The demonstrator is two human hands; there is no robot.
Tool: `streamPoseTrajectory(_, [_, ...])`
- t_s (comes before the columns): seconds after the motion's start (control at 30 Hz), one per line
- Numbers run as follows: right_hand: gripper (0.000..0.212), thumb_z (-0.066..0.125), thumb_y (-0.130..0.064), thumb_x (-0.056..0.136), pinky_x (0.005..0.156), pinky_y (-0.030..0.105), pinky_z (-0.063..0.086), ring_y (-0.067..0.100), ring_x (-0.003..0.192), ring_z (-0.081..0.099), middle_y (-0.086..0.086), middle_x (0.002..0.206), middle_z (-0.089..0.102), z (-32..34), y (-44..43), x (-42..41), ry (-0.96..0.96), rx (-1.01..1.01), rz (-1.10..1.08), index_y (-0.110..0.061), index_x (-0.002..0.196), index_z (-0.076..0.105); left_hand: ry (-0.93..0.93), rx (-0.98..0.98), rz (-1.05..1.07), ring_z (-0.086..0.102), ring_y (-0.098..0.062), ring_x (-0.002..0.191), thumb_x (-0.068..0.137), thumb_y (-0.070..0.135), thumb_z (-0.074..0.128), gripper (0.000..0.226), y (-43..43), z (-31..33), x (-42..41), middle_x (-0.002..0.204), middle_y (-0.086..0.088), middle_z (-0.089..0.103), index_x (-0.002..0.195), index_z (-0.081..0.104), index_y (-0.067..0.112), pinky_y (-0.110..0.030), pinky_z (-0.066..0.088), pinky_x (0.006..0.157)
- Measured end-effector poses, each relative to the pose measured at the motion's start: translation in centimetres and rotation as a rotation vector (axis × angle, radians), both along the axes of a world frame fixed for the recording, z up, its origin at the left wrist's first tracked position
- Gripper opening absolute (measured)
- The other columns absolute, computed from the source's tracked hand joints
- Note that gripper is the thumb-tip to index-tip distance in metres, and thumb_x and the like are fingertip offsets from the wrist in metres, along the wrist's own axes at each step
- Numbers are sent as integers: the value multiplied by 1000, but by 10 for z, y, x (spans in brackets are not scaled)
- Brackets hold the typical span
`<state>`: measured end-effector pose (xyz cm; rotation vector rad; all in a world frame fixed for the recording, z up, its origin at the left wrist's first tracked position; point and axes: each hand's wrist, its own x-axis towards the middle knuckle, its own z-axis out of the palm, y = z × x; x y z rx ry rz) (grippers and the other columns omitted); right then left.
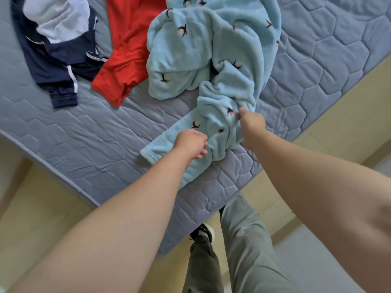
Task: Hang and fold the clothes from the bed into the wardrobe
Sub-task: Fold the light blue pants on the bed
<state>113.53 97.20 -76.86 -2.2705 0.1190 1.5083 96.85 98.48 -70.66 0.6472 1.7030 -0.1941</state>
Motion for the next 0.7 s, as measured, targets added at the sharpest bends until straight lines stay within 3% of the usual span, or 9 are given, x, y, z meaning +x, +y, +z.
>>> streamPoseTrajectory(0.1, [56,77,-41,82,95,48,55,31,104,66,9,118,66,35,-2,3,159,16,-182,-11,126,61,-51,24,70,59,-19,69,99,16,52,12,7,16,0,91,-3,62,88,58,18,-26,44,54])
streamPoseTrajectory(0.23, [34,76,-23,78,88,57,58,34,94,73,11,101,76,98,6,-14,257,113,-169,-15,110,68,-109,96,205,63,-22,88,100,32,55,12,15,51,-5,106,0,63,99,63,23,-30,52,64])
streamPoseTrajectory(0.37, [30,71,-14,78,79,51,62,34,88,74,10,92,78,153,8,-37,331,208,-23,-16,108,69,-144,146,320,66,-26,98,100,37,56,17,14,89,-15,110,-3,68,99,65,24,-39,58,78])
streamPoseTrajectory(0.47, [27,68,-3,79,72,44,63,31,84,73,8,89,77,198,-2,-52,262,349,246,-21,99,73,-100,237,370,68,-31,104,95,33,61,24,11,122,-29,111,-10,71,110,68,16,-49,56,95])
streamPoseTrajectory(0.53, [32,70,-1,78,80,46,63,30,92,73,6,97,78,230,-13,-60,251,405,392,-24,101,76,-57,334,371,67,-29,105,91,30,64,34,8,151,-41,115,-9,71,121,64,14,-49,55,97])
streamPoseTrajectory(0.63, [33,70,1,79,82,41,62,23,92,73,-1,94,78,283,-32,-70,233,458,559,-26,97,77,-114,414,391,68,-25,104,93,32,62,22,-4,199,-61,114,-6,72,110,67,18,-46,56,96])
streamPoseTrajectory(0.7, [28,68,3,77,78,36,58,18,85,68,-3,87,73,317,-43,-75,181,506,663,-15,97,75,-242,324,444,73,-25,97,95,48,59,34,-13,230,-73,110,-7,76,105,73,19,-39,61,84])
